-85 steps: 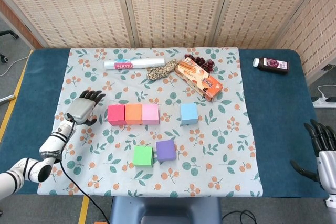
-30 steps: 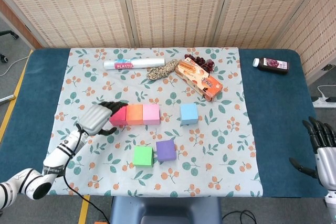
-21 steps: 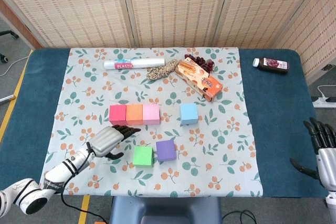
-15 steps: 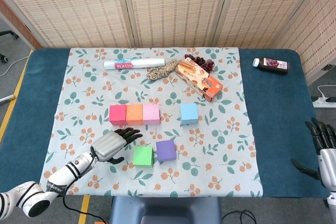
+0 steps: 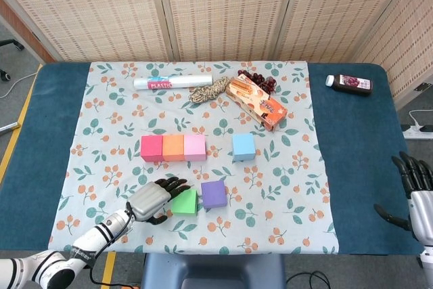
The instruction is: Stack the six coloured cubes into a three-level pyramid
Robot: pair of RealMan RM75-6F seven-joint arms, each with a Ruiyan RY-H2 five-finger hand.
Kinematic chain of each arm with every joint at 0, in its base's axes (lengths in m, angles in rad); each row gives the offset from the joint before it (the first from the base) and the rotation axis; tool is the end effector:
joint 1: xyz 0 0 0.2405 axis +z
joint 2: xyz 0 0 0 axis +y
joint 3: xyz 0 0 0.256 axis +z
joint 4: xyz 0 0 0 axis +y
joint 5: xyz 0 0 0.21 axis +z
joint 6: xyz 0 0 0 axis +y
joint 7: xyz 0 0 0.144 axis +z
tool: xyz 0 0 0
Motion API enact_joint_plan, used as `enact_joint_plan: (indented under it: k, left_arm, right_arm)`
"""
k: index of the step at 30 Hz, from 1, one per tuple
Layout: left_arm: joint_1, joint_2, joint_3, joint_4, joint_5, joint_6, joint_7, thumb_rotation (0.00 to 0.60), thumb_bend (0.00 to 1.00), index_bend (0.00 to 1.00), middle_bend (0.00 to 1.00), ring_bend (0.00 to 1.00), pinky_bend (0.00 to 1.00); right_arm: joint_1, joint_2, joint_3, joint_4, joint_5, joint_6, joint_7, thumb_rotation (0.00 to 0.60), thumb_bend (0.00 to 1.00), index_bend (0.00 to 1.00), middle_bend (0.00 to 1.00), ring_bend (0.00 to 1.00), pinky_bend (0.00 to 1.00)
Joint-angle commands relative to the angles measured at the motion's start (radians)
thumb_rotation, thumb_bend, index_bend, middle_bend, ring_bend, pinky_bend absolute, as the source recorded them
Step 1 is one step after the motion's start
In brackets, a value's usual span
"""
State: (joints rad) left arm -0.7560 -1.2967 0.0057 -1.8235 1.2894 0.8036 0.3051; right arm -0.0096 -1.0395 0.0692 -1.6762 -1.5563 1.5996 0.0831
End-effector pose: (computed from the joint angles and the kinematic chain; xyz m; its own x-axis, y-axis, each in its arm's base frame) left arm -0.1381 0.2646 0.0000 0.5823 0.4452 0.6803 0.7496 -0.6178 -0.2374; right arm -0.3039 -0.1548 0.1926 0.3350 0.0945 0.9375 -0.9419 0.0081 0.3358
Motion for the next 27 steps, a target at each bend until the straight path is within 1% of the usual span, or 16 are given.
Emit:
enact_joint_plan:
  k: [1, 8, 13, 21, 24, 27]
  left_arm:
    - [0.001, -0.022, -0.004, 0.005, -0.021, 0.010, 0.019, 0.600, 0.33, 0.00, 0.00, 0.00, 0.20]
    - [0.002, -0.066, -0.009, 0.009, -0.039, 0.037, 0.051, 0.600, 0.33, 0.00, 0.00, 0.00, 0.20]
    - [0.001, -0.107, -0.015, 0.035, -0.050, 0.064, 0.094, 0.600, 0.33, 0.00, 0.00, 0.00, 0.21]
    - [-0.004, -0.152, -0.013, 0.066, -0.074, 0.074, 0.139, 0.600, 0.33, 0.00, 0.00, 0.01, 0.22]
    - [0.002, -0.169, -0.015, 0.073, -0.072, 0.092, 0.138, 0.600, 0.32, 0.01, 0.03, 0.07, 0.24]
    - [0.004, -0.176, -0.016, 0.076, -0.073, 0.093, 0.127, 0.600, 0.32, 0.07, 0.11, 0.18, 0.28]
  right_arm:
    - [0.000, 0.000, -0.001, 0.000, 0.000, 0.000, 0.001, 0.600, 0.00, 0.00, 0.00, 0.00, 0.00]
    - [-0.004, -0.002, -0.002, 0.005, 0.003, 0.003, 0.006, 0.600, 0.00, 0.00, 0.00, 0.00, 0.00]
    - [-0.006, -0.002, -0.003, 0.010, 0.002, 0.005, 0.012, 0.600, 0.00, 0.00, 0.00, 0.00, 0.00]
    - [-0.008, -0.002, -0.003, 0.019, 0.007, 0.007, 0.023, 0.600, 0.00, 0.00, 0.00, 0.00, 0.00]
    - [-0.008, -0.003, -0.003, 0.022, 0.009, 0.005, 0.026, 0.600, 0.00, 0.00, 0.00, 0.00, 0.00]
    - [-0.008, -0.003, -0.002, 0.023, 0.009, 0.005, 0.027, 0.600, 0.00, 0.00, 0.00, 0.00, 0.00]
